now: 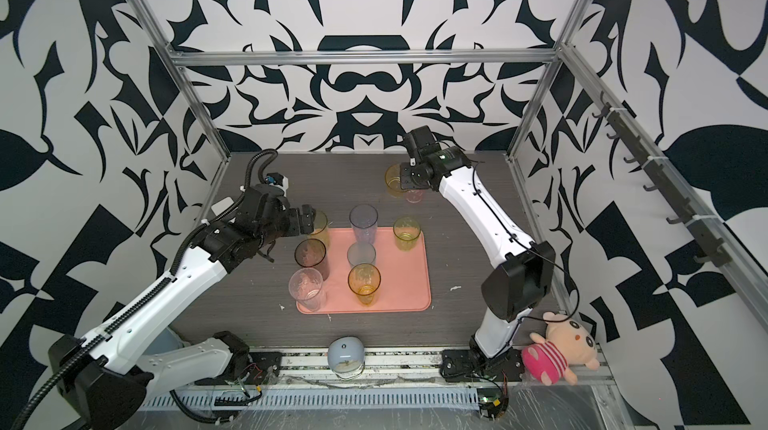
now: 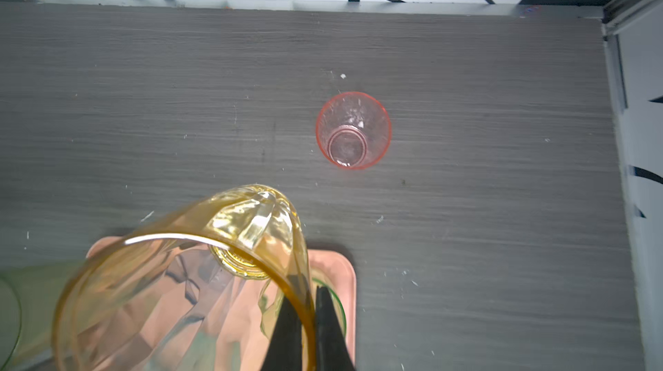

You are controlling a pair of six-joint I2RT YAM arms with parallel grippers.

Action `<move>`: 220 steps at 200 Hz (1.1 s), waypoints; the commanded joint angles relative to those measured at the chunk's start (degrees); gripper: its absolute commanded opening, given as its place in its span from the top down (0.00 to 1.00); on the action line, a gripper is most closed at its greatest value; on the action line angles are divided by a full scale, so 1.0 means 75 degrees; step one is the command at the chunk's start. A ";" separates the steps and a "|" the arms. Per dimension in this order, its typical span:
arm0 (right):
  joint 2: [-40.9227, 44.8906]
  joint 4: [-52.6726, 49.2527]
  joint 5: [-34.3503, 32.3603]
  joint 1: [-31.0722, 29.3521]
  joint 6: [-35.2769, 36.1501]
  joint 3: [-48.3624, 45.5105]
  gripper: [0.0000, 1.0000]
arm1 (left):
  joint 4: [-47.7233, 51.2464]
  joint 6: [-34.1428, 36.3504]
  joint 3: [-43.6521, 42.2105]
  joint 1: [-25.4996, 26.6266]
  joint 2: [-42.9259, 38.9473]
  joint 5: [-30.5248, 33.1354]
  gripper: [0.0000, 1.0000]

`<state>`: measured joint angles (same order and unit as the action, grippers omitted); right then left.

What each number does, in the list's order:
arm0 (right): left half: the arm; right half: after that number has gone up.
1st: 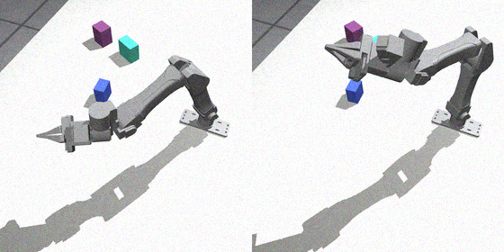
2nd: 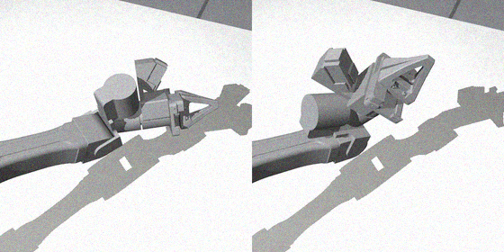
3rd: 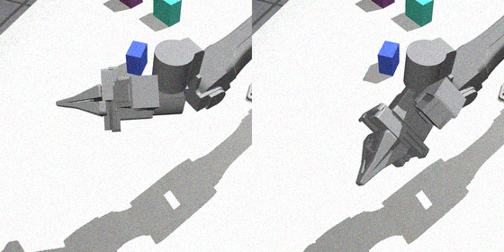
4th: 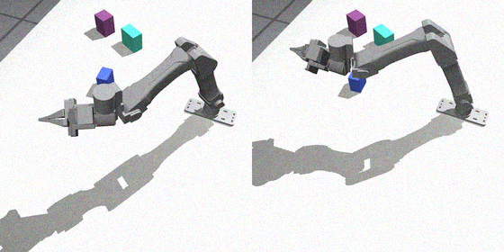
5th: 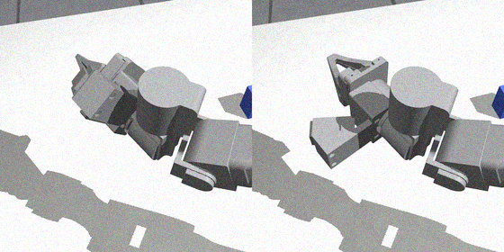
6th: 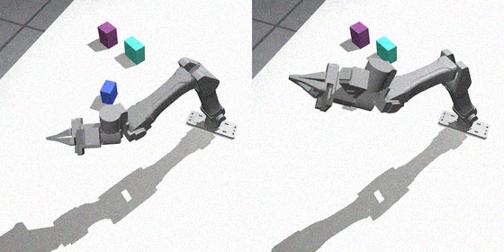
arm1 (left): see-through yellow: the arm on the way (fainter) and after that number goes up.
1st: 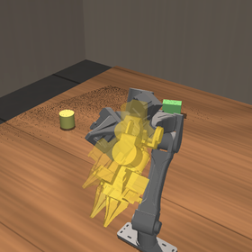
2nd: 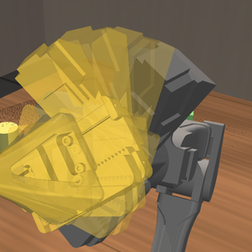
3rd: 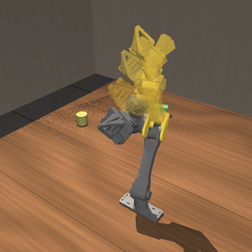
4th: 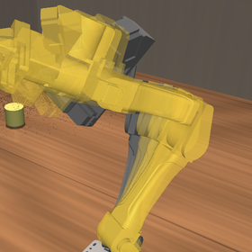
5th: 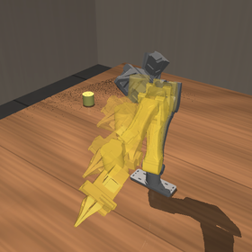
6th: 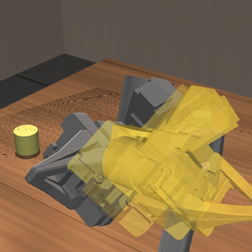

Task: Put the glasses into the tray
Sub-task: 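Lift the yellow glass with the right gripper and carry it toward the tray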

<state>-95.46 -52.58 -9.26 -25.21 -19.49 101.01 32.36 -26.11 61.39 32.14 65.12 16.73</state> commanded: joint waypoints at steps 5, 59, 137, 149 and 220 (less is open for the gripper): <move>0.0961 0.0066 -0.0159 0.0010 0.0108 -0.0415 1.00 | -0.0006 -0.0070 0.0267 -0.0032 0.0039 -0.0005 0.00; 0.2023 -0.0181 -0.0130 0.0010 0.0363 -0.1100 1.00 | -0.0070 -0.0128 0.0294 -0.0029 0.0113 -0.0147 0.01; 0.2885 -0.0976 0.0115 0.0010 0.0290 -0.1763 1.00 | -0.0119 -0.0128 0.0306 -0.0032 0.0177 -0.0166 0.00; 0.3028 -0.1016 0.0198 0.0004 0.0255 -0.1956 1.00 | -0.0119 -0.0128 0.0291 -0.0032 0.0185 -0.0174 0.01; 0.3943 -0.1006 0.0558 -0.0199 0.0146 -0.3287 1.00 | -0.0145 -0.0163 0.0230 -0.0032 0.0171 -0.0245 0.00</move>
<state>-69.19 -60.60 -6.20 -25.39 -17.91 78.26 31.92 -26.70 61.41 32.14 66.22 15.16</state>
